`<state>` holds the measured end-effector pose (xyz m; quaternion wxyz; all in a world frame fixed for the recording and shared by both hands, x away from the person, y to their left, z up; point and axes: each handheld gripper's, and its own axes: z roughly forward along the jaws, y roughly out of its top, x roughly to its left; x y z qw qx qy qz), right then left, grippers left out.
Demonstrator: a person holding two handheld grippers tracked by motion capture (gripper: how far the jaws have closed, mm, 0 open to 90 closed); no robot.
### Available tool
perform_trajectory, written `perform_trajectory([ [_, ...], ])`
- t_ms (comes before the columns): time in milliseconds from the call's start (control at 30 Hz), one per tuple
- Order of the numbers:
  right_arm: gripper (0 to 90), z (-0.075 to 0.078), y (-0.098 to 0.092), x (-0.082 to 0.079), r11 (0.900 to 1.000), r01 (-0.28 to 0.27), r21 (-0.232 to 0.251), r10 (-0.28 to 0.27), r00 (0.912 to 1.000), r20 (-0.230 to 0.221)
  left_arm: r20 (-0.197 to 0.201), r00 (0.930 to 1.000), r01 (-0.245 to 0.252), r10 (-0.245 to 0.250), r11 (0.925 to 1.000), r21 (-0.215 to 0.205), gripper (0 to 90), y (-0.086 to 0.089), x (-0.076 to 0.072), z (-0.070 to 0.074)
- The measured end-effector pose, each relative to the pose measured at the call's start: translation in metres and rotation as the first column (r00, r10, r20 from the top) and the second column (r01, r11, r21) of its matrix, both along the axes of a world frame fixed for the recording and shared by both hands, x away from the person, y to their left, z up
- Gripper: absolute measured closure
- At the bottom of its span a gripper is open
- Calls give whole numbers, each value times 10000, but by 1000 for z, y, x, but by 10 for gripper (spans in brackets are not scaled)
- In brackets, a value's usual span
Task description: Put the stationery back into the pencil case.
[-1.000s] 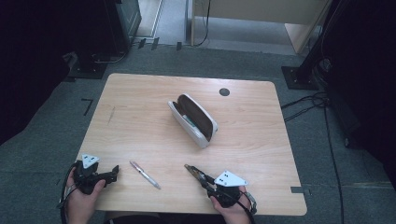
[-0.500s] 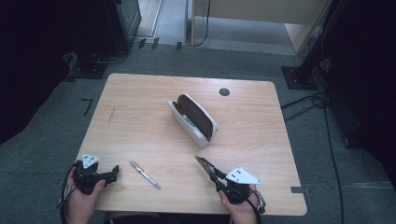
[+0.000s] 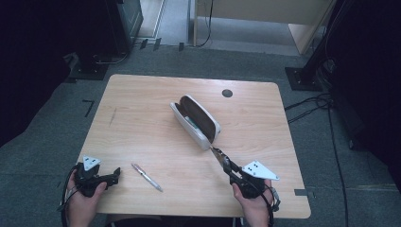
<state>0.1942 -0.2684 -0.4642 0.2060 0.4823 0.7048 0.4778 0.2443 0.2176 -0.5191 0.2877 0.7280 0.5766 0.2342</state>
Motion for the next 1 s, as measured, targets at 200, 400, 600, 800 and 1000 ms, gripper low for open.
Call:
perform_trajectory([
  [200, 743, 19, -2, 11, 9997, 254, -32, -253, 9991, 330, 7, 10000, 0, 0, 10000, -8, 12, 0, 0, 0],
  [400, 743, 29, 1, 21, 9994, 313, -166, -306, 9985, 443, 0, 10000, 5, -5, 10000, 0, 12, 0, 0, 0],
  [600, 743, 38, 6, 38, 9993, 320, -198, -312, 9986, 421, 4, 10000, 1, -1, 10000, -5, 12, 0, 0, 0],
  [800, 742, 45, 23, 60, 9989, 44, -461, -27, 9993, 366, -1, 10000, 4, -4, 10000, 0, 12, 0, 0, 0],
  [1000, 742, 49, 39, 80, 9960, -86, -891, 116, 9994, 338, 16, 10000, -13, 13, 10000, -21, 12, 0, 0, 0],
])
